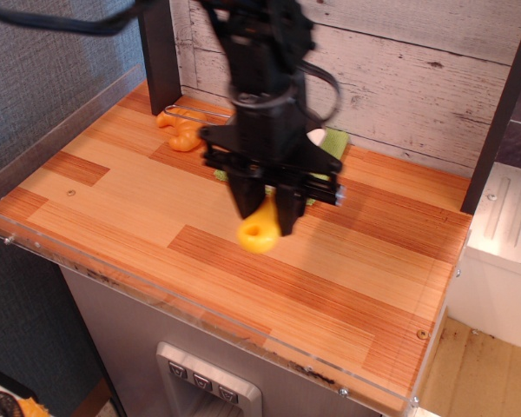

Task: Place the knife in right side of green cloth

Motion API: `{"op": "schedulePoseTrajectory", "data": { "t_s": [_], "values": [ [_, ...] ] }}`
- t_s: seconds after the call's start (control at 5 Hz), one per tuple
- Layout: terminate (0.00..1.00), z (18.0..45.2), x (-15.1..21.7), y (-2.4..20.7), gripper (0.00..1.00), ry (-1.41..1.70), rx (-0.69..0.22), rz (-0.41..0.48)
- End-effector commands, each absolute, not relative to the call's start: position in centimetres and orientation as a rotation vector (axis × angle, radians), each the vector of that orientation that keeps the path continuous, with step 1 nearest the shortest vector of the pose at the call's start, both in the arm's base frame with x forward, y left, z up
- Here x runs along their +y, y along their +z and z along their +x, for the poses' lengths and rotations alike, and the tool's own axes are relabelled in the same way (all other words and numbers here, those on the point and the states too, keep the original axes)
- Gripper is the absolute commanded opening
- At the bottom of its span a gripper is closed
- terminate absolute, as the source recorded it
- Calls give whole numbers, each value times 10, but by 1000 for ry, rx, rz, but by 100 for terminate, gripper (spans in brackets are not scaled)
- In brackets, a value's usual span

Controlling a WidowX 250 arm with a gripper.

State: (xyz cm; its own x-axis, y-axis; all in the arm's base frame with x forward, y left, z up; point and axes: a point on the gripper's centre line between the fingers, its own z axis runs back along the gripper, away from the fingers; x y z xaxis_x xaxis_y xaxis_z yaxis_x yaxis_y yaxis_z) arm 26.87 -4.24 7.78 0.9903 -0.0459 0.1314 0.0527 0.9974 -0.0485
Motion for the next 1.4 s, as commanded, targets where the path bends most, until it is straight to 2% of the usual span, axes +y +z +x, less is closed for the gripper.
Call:
{"op": "schedulePoseTrajectory", "data": {
  "t_s": [0.0, 0.4, 0.8, 1.0, 1.2],
  "values": [
    [0, 309, -74, 68, 0, -34, -181, -47],
    [0, 330, -91, 47, 0, -95, -133, -46],
    [0, 327, -86, 32, 0, -113, -73, 10],
    [0, 322, -81, 33, 100, -57, -70, 33],
    [0, 314, -72, 54, 100, 3, -123, 1]
  ]
}}
